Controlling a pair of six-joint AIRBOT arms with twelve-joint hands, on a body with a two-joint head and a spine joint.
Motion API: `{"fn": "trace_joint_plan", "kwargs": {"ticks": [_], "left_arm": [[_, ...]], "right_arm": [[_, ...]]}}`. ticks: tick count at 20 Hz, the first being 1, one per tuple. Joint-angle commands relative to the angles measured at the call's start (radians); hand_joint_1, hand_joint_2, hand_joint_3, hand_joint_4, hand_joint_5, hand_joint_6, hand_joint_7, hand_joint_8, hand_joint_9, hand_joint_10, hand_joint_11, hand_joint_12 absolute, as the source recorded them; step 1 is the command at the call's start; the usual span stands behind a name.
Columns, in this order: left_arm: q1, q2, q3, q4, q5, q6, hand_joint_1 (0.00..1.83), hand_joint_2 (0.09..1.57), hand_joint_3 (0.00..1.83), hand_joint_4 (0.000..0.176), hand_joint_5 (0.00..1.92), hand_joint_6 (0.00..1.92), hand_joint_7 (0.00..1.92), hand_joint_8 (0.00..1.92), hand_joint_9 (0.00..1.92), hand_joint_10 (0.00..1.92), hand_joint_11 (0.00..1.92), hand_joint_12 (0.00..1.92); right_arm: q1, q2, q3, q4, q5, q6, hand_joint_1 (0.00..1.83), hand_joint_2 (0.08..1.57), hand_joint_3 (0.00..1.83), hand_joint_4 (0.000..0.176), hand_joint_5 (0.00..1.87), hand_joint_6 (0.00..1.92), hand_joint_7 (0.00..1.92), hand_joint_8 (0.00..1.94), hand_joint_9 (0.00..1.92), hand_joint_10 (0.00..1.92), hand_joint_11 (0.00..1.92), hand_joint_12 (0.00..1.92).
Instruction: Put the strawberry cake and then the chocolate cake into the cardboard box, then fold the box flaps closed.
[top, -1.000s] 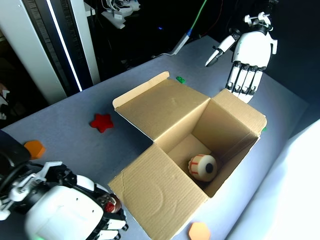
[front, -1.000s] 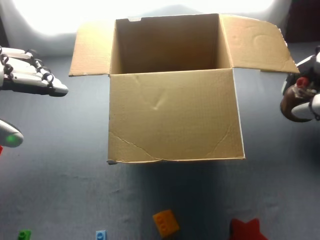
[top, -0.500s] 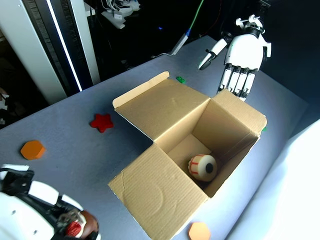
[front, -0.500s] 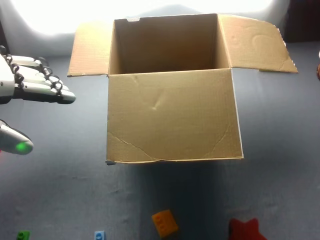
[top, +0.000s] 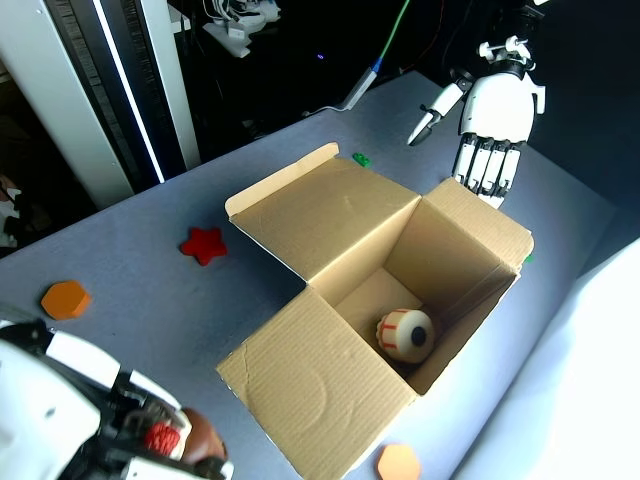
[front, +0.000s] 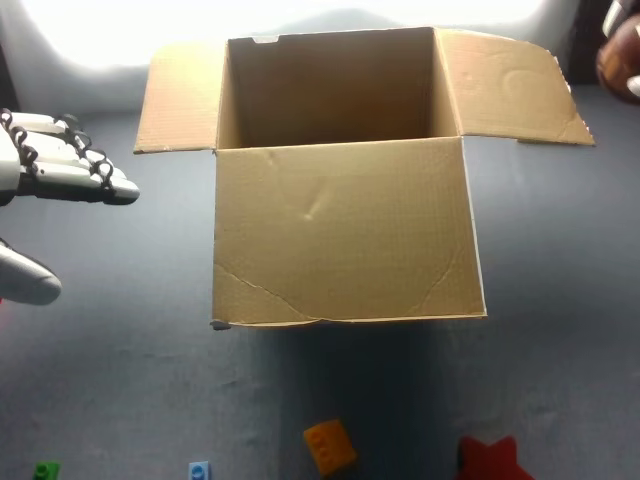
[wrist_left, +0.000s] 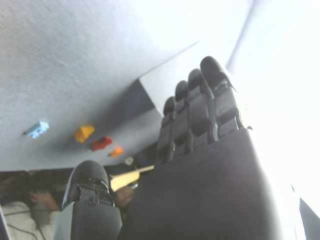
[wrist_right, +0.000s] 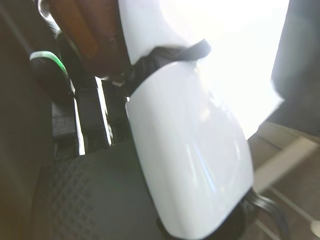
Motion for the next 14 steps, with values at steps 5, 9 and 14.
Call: {"fn": "trace_joint_plan", "kwargs": {"ticks": [5,9,14], "left_arm": [[-0.021,-0.009,0.009,-0.067,-0.007,0.003,0.00,1.12,0.00,0.000,0.10,0.00,0.17,0.00,0.18,0.00,0.00,0.67],[-0.026,-0.011,0.013,-0.062,-0.004,0.006,0.00,1.12,0.00,0.000,0.10,0.00,0.16,0.00,0.17,0.00,0.00,0.62],[-0.036,-0.014,0.019,-0.062,-0.004,0.008,0.00,1.12,0.00,0.000,0.13,0.01,0.18,0.00,0.17,0.00,0.00,0.62]], "right_arm": [[0.029,-0.060,0.019,-0.167,0.247,0.056,1.18,1.20,0.00,0.000,0.84,1.14,0.81,1.38,0.64,1.30,0.42,1.77],[0.027,-0.145,0.064,-0.192,0.278,0.052,1.19,1.18,0.00,0.000,0.87,1.08,0.86,1.32,0.68,1.25,0.45,1.76],[0.028,-0.247,0.120,-0.195,0.318,0.043,1.19,1.19,0.00,0.000,0.87,1.08,0.83,1.38,0.65,1.31,0.42,1.77]]}}
